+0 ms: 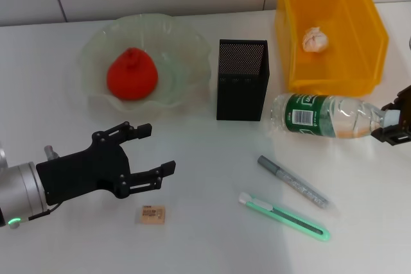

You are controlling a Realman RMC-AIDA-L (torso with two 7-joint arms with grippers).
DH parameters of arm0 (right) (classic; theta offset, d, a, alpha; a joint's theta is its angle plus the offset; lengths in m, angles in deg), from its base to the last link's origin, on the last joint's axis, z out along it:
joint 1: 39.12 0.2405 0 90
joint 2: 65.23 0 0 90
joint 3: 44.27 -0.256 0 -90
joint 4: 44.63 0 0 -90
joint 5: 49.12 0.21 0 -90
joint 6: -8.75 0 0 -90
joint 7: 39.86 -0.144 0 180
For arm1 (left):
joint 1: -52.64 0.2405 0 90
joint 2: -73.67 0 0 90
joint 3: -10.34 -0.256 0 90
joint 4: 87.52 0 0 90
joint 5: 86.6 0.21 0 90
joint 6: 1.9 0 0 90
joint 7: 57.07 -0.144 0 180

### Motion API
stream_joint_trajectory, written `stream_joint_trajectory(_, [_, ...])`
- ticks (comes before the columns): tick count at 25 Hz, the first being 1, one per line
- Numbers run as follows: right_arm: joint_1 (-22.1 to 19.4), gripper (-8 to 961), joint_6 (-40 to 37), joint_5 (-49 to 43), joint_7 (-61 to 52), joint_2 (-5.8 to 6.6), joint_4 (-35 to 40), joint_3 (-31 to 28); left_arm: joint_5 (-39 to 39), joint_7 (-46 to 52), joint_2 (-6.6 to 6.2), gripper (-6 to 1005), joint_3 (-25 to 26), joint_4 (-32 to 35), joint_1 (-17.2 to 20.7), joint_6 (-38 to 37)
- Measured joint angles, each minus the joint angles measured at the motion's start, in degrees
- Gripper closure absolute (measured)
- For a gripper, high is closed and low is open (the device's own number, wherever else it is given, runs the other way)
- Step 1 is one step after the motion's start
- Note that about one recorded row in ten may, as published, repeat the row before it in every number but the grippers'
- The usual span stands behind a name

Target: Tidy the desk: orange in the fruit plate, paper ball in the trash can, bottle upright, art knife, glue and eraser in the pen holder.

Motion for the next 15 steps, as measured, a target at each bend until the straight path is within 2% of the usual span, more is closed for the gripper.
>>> stream_joint_trajectory(10, [0.57, 509, -1.65, 2.9, -0.48, 0.04, 3.04, -0.29, -0.04, -0.04, 0.0, 138, 0.15, 0.0, 0.4, -0.06])
stream_joint_trajectory(15, [1.23, 509, -3.11, 5.54, -0.52, 0.07, 3.56, -2.36, -0.07, -0.04, -0.06, 138, 0.2, 0.31, 0.64, -0.42])
